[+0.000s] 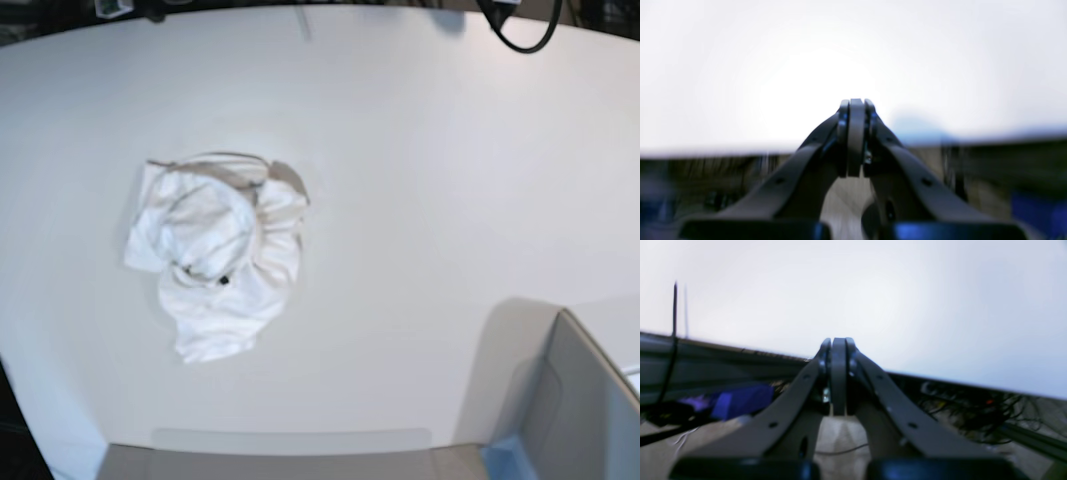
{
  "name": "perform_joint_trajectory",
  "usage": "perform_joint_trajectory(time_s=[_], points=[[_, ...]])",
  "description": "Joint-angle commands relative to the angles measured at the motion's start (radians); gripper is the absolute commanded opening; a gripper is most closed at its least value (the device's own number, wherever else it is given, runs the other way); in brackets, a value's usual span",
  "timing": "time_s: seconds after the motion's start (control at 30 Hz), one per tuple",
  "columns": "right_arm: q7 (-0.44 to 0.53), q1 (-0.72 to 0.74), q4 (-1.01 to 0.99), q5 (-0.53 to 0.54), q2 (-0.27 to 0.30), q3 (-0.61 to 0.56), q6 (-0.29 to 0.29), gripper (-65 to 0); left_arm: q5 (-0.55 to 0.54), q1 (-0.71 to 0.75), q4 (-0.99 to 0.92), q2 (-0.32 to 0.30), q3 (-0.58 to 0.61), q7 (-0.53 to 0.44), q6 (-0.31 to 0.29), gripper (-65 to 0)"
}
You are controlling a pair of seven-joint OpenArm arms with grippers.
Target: Layout the t-shirt on the table in an organized manner, then fold the t-shirt properly
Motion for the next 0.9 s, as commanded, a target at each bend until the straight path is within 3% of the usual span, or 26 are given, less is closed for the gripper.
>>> perform_joint_trajectory(time_s=[0.0,0.13,0.37,0.57,0.67,0.87], points=[[0.018,0.019,0.013,0.004,0.011,0.02,-0.001,-64.9,0.0,0.02,0.052,0.001,0.004,-0.032,0.007,-65.0],[0.012,0.119,0.013,0.004,0.017,0.057,0.001,-64.9,0.0,-0.048,0.09,-0.002,0.053,-0.035,0.007,-65.0],[0.011,0.255,0.013,0.004,0.112,0.051,0.006,-64.9,0.002,-0.237,0.09,-0.001,0.18,0.045,0.007,-65.0],[0.008,0.421,0.013,0.004,0.121,0.031,0.007,-64.7,0.002,-0.359,0.09,-0.004,0.269,0.048,0.007,-65.0],[-0.054,0.493,0.013,0.004,0.123,0.0,0.007,-63.8,0.006,-0.404,0.09,-0.004,0.312,0.052,0.007,-65.0],[-0.225,0.622,0.013,0.004,0.121,-0.066,0.007,-53.4,0.006,-0.421,0.09,-0.028,0.334,0.054,0.007,-65.0]])
